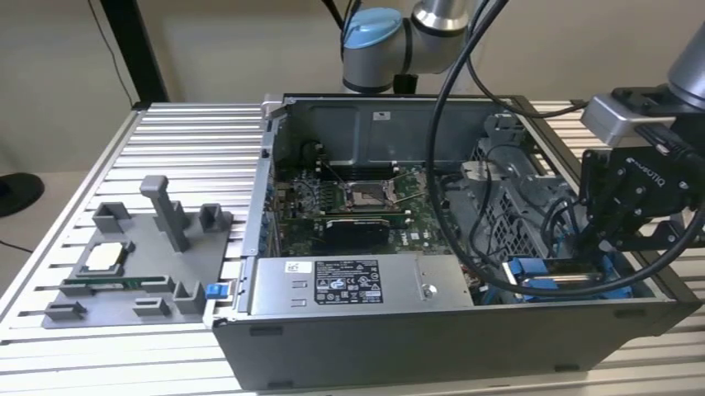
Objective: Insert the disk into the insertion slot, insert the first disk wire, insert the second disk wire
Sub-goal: 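Insert the first disk wire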
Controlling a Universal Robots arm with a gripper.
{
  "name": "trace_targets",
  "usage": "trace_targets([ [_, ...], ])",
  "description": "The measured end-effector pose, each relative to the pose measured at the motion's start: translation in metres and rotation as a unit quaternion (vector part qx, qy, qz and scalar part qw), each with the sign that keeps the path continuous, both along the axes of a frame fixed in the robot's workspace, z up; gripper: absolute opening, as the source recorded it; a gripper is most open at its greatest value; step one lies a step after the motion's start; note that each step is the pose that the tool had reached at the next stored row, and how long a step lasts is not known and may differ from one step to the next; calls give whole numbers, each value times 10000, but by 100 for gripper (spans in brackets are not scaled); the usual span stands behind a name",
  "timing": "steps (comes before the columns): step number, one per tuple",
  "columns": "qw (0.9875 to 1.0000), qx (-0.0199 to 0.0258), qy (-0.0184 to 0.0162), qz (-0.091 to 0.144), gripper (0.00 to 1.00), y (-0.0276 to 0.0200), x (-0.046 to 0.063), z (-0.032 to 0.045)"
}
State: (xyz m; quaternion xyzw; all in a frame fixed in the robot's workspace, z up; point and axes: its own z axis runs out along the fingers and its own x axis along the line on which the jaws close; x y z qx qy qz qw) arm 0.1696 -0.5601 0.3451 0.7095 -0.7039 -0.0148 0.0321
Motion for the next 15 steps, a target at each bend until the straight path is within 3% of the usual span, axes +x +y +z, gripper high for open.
trace_targets([
  [15,10000,-1,0,-87,0,0,5,-39],
])
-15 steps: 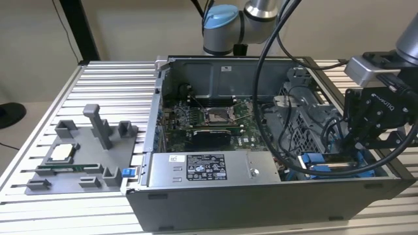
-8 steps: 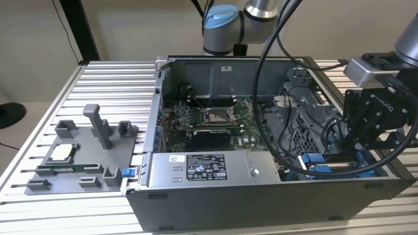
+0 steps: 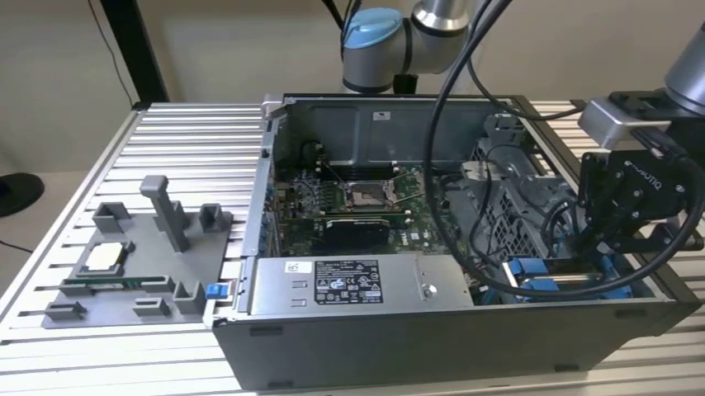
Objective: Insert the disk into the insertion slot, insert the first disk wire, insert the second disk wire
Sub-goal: 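Insert the first disk wire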
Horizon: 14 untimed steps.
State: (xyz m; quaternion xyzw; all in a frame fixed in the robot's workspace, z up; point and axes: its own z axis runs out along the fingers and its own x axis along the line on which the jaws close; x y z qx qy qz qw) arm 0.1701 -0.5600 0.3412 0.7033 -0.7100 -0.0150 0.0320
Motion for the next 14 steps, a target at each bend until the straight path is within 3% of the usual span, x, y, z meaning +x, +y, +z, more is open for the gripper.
trace_targets([
  [14,10000,1,0,-49,0,1,13,-24],
])
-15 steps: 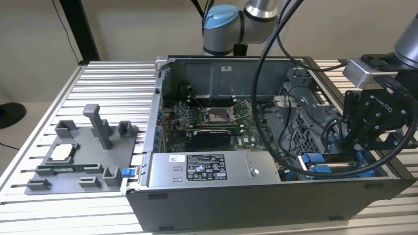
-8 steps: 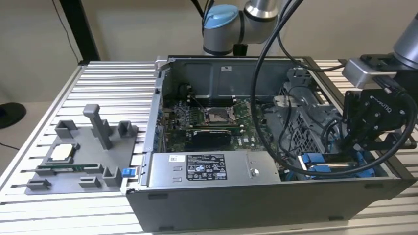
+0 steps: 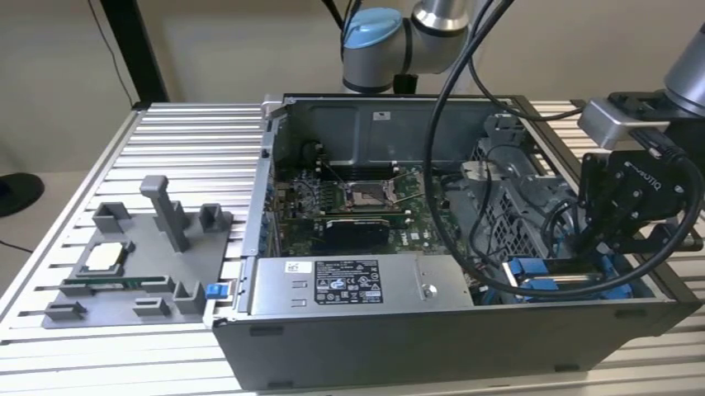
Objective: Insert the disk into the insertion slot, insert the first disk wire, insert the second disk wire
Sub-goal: 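Insert the first disk wire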
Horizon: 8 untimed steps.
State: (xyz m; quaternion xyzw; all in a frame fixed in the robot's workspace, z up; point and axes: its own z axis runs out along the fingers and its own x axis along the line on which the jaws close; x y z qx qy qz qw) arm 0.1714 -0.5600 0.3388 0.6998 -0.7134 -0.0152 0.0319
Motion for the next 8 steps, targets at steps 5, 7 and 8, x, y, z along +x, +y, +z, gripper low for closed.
trace_targets([
  [5,10000,7,0,-82,0,15,1,-7],
  [7,10000,5,0,-100,0,22,1,-9],
  [8,9999,2,0,-103,0,22,1,-8],
])
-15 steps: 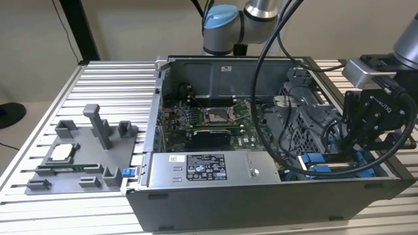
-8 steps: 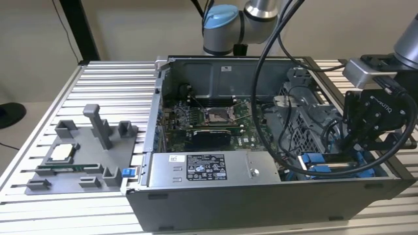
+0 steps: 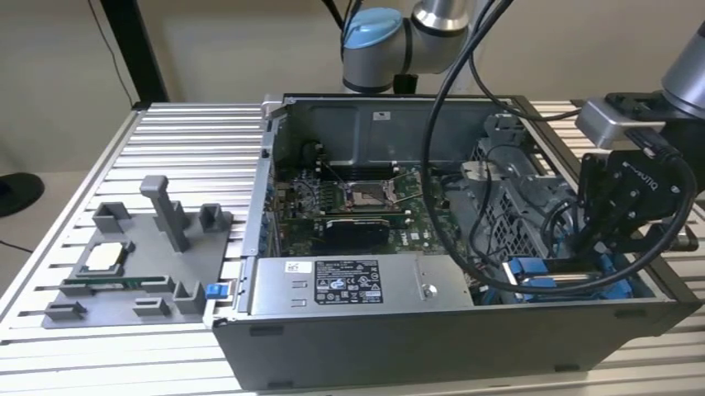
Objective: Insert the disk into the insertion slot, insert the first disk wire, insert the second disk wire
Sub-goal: 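Insert the first disk wire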
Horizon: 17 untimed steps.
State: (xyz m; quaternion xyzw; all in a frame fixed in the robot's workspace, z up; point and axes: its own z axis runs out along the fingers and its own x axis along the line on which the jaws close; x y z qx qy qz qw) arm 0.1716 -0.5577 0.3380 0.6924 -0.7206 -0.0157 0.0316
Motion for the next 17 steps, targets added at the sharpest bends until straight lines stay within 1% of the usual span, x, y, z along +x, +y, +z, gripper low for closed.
trace_targets([
  [3,10000,-5,0,-6,0,1,0,-10],
  [7,10000,-9,0,-16,0,1,0,-60],
  [9,10000,-5,0,-20,0,1,0,-78],
  [12,10000,-2,0,-21,0,1,0,-81],
  [15,10000,9,0,-21,0,2,0,-92],
  [17,10000,1,0,-21,0,0,0,-80],
])
